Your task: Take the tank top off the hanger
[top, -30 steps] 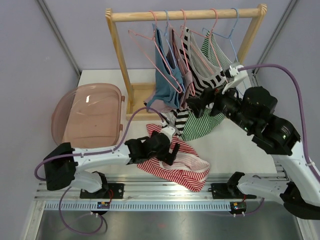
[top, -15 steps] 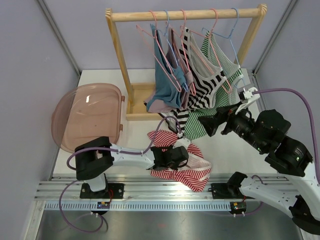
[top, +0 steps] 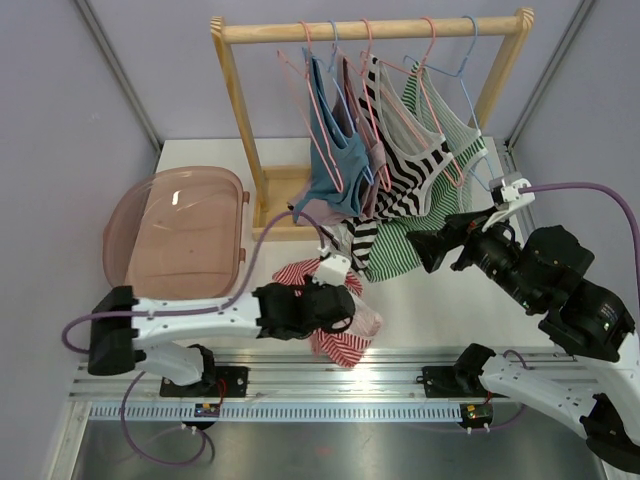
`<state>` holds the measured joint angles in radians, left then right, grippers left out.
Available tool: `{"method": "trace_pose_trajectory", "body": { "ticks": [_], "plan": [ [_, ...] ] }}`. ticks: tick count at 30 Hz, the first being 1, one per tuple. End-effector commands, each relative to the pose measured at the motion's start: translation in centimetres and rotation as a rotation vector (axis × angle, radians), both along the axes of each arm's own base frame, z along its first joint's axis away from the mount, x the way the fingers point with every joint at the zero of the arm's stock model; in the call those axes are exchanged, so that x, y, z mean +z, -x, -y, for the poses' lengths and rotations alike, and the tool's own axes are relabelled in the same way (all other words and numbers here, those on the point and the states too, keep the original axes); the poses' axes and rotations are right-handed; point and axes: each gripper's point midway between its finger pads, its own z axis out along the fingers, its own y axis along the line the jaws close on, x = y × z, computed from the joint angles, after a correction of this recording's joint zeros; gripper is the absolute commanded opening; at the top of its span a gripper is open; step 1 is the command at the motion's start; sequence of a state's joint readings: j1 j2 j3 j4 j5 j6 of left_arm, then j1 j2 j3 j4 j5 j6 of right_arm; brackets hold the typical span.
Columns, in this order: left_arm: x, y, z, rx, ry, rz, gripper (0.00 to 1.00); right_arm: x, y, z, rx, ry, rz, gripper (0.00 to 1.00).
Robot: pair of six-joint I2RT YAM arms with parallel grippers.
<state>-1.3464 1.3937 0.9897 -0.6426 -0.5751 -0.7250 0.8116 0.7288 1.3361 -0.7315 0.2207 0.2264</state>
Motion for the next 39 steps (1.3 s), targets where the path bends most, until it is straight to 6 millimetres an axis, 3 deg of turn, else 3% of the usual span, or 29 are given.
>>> {"method": "trace_pose_trajectory", "body": {
  "ticks": [1,4,8,13,14,21,26,27,30,31,32,34,35,36,39],
  "plan": [
    [8.7,-2.9,-2.9,0.153,0.096,0.197,0.0,-0.1,-1.1,0.9,-0.081,0.02,0.01,1.0],
    [12.8,-4.0,-5.9,0.223,0.102,0.249,0.0,0.0,-1.6,1.5,-0.13,0.016,0.006,0.99],
    [16.6,-6.2,-11.4,0.35,0.077,0.297,0.0,0.6,-1.9,1.5,-0.145,-0.005,0.017,0.99],
    [19.7,-8.6,-17.6,0.498,0.103,0.319,0.0,1.3,-2.1,1.2,-0.148,-0.04,0.023,1.0],
    [20.3,-9.6,-19.6,0.576,0.113,0.335,0.0,1.6,-2.2,1.0,-0.146,-0.048,0.03,0.99],
    [22.1,-12.3,-26.9,0.771,0.157,0.357,0.0,2.1,-3.2,0.5,-0.162,-0.041,0.037,0.99],
    [20.0,-14.2,-32.0,0.938,0.13,0.303,0.0,2.2,-4.1,-0.4,-0.164,-0.016,0.034,0.99],
    [19.2,-14.7,-32.0,0.932,0.138,0.277,0.0,2.7,-4.2,-0.4,-0.167,-0.016,0.039,0.99],
    [17.6,-15.5,-33.0,0.957,0.133,0.229,0.29,3.1,-5.5,-0.2,-0.232,0.036,0.022,0.99],
    [17.3,-15.6,-33.1,0.962,0.134,0.22,0.53,2.9,-5.9,0.0,-0.25,0.064,0.013,0.99],
    [16.9,-15.6,-33.3,0.966,0.135,0.213,0.67,3.2,-6.8,-0.4,-0.27,0.084,0.01,0.99],
    [17.0,-15.4,-33.2,0.956,0.147,0.216,0.86,3.2,-7.5,-0.4,-0.295,0.142,0.003,1.0],
    [16.9,-15.3,-33.0,0.945,0.148,0.214,0.99,2.6,-8.6,-1.4,-0.295,0.183,-0.017,0.99],
    [17.0,-15.2,-32.8,0.934,0.156,0.214,0.99,3.9,-8.9,-1.5,-0.296,0.18,0.001,0.99],
    [16.9,-14.6,-32.2,0.886,0.169,0.216,0.99,4.8,-10.3,-3.6,-0.26,0.208,-0.003,0.95]
  ]
}}
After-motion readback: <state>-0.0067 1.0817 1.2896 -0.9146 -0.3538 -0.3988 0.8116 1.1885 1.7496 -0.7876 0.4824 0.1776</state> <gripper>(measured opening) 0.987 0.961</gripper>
